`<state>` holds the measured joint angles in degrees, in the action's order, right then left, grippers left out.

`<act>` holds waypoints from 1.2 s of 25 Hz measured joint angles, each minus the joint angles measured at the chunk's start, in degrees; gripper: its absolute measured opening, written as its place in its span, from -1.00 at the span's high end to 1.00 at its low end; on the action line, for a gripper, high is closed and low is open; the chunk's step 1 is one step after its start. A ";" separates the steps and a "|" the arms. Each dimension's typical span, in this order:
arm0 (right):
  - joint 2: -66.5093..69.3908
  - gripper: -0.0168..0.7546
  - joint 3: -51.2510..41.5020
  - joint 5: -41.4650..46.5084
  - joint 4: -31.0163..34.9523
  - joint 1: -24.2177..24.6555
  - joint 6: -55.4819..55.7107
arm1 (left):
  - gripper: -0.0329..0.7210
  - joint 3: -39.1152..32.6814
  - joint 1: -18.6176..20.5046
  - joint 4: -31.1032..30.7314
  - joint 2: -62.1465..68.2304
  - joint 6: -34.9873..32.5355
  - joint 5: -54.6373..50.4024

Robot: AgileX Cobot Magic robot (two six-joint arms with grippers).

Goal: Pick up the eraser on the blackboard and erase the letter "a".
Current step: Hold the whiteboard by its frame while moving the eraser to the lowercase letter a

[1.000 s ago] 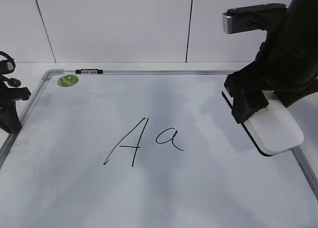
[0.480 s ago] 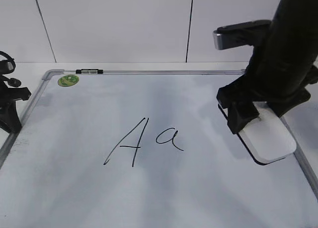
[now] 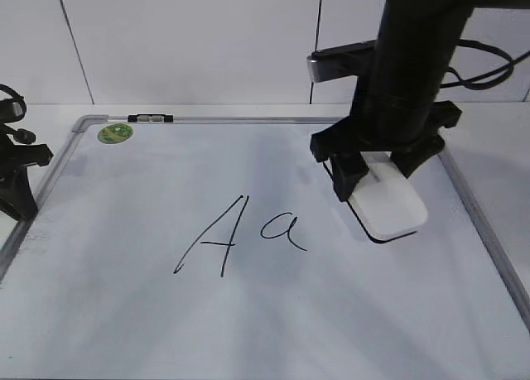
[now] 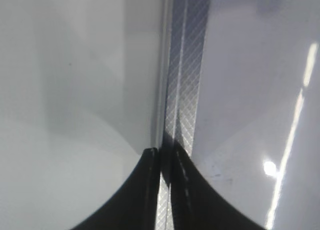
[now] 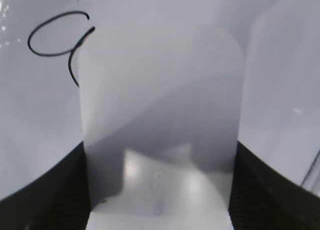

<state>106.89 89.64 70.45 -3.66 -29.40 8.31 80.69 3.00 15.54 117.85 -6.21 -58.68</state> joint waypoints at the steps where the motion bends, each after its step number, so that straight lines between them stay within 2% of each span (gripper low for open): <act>1: 1.18 -0.42 1.27 -0.11 0.00 0.00 0.00 | 0.81 0.00 0.00 0.00 0.00 0.00 0.00; 5: 5.71 -0.42 4.75 -0.20 0.43 0.00 -0.55 | 0.81 0.00 0.00 0.12 0.00 0.00 0.00; 13: 11.60 -0.42 5.63 -0.24 2.52 0.00 -2.31 | 0.81 0.00 0.00 0.12 0.00 -0.10 0.11; 30: 16.63 -0.42 7.93 -0.47 5.18 -0.05 -3.41 | 0.81 0.00 0.00 0.34 0.00 -0.10 0.32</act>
<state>123.52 97.57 69.99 1.52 -29.45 4.90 80.69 3.00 15.87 117.85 -6.31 -58.36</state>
